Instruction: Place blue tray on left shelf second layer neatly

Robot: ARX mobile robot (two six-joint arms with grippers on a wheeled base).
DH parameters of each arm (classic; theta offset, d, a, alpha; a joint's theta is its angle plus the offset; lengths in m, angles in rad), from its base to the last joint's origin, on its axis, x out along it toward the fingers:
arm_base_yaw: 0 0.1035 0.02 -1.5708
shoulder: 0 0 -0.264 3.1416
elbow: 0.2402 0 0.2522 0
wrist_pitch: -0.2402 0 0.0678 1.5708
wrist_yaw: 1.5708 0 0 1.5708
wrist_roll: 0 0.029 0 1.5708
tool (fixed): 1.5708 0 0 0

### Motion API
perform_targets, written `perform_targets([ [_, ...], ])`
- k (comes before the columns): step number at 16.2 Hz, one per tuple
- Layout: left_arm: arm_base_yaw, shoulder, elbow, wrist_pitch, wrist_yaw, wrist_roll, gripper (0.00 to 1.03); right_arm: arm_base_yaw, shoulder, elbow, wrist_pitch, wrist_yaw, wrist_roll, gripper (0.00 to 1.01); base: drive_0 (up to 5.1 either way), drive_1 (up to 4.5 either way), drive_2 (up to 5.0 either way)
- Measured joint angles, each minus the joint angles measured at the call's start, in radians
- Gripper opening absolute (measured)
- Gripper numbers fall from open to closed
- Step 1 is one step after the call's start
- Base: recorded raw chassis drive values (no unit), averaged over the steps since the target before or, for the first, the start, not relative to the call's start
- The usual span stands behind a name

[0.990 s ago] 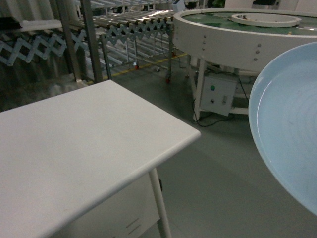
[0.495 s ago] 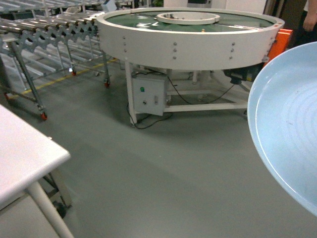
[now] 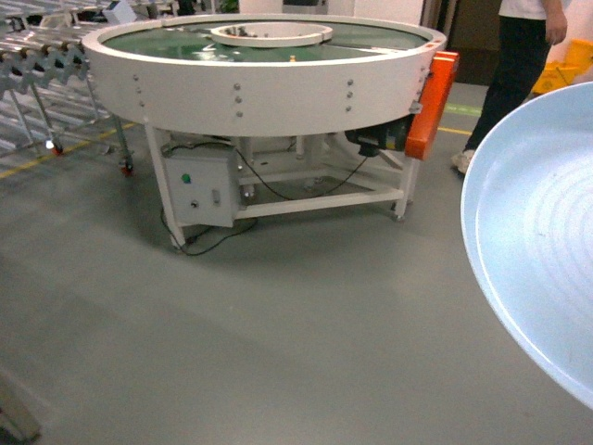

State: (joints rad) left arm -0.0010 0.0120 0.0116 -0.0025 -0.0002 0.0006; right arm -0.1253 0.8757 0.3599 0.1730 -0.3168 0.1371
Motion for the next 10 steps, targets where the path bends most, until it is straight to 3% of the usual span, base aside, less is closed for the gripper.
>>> perform_targets([
  [10,0.0,0.0,0.0,-0.001,-0.001,0.0,0.98,0.0,0.0,0.0,0.0,0.0,0.0,0.02,2.0,-0.86,-5.7],
])
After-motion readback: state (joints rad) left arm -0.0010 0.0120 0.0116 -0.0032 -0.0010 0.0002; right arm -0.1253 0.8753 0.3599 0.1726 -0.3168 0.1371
